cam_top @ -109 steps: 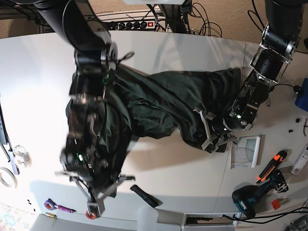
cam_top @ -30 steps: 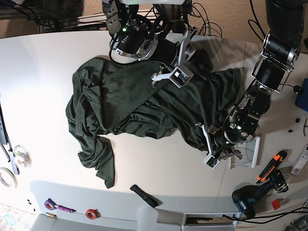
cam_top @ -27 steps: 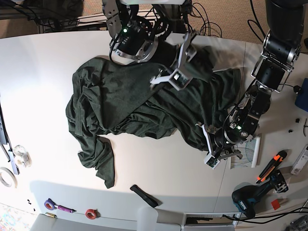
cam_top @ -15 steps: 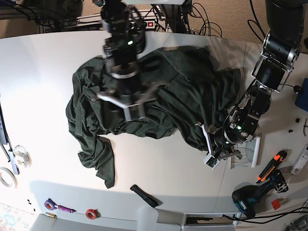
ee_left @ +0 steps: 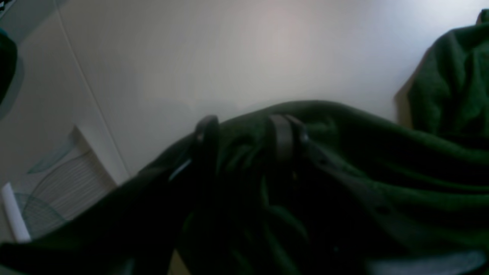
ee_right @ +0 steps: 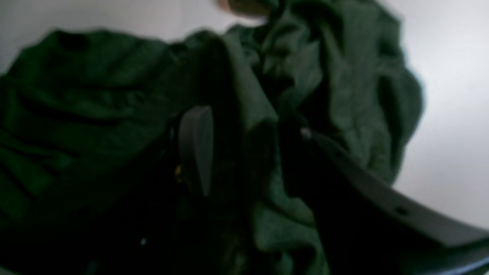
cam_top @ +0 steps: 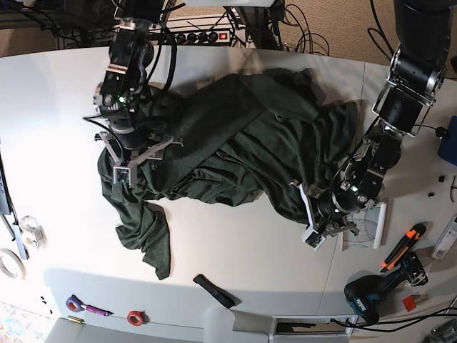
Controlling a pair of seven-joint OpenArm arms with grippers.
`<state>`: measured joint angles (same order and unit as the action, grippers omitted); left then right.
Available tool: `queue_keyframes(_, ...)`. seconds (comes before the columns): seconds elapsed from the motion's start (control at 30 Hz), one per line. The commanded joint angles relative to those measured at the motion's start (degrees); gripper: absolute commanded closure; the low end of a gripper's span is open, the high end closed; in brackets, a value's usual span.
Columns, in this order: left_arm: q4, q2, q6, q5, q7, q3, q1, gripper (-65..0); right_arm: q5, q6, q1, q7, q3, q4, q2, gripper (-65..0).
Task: Layout the t-shirt on the table in an organized manner, then fold the t-shirt properly
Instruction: 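Lower the right gripper and regrasp the shirt near the collar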
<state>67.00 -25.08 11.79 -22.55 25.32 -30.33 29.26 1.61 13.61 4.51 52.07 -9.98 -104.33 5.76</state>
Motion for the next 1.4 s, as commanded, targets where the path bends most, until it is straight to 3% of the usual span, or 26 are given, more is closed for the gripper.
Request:
queue_keyframes(0.0, 0.7, -0.5, -0.2, -0.1, -1.3, 0.5, 1.7, -22.4, 0.1, 0.3, -1.1, -1.2, 0.1, 0.5, 0.1, -27.6)
queue_keyframes(0.17, 0.7, -0.5, -0.3, -0.1, -1.4, 0.5, 1.7, -22.4, 0.1, 0.3, -1.7, -1.7, 0.2, 4.3, 0.1, -27.4)
queue_keyframes(0.2, 0.7, -0.5, -0.2, -0.1, -1.4, 0.5, 1.7, -22.4, 0.1, 0.4, -1.7, -1.5, 0.2, 4.2, 0.1, -24.3)
queue_keyframes(0.3, 0.7, -0.5, -0.2, -0.1, -1.4, 0.5, 1.7, -22.4, 0.1, 1.7, -1.7, 0.9, 0.2, 2.7, 0.1, -2.0)
queue_keyframes(0.33, 0.7, -0.5, -0.2, -0.1, -1.4, 0.5, 1.7, -22.4, 0.1, 1.8, -1.7, 2.1, 0.2, 1.4, 0.1, 0.0)
queue_keyframes(0.63, 0.7, -0.5, -0.2, -0.1, -2.1, 0.5, 1.7, -22.4, 0.2, 1.8, -0.9, 14.4, 0.2, -18.8, 0.1, 0.0)
queue_keyframes(0.83, 0.7, -0.5, -0.2, -0.2, -2.3, 0.5, 1.7, -22.4, 3.1, 3.1, 9.7, 18.2, 0.2, -30.3, 0.1, 0.0)
queue_keyframes(1.03, 0.7, -0.3, 0.1, -0.1, -2.7, 0.5, 1.7, -22.4, 5.1, 4.2, 20.9, 20.2, 0.2, -30.7, 0.1, 0.0)
queue_keyframes(1.37, 0.5, -0.3, 0.1, -0.2, -2.7, 0.5, 1.7, -22.4, 5.5, 7.2, 30.8, 23.0, 0.2, -30.7, 0.1, 0.0)
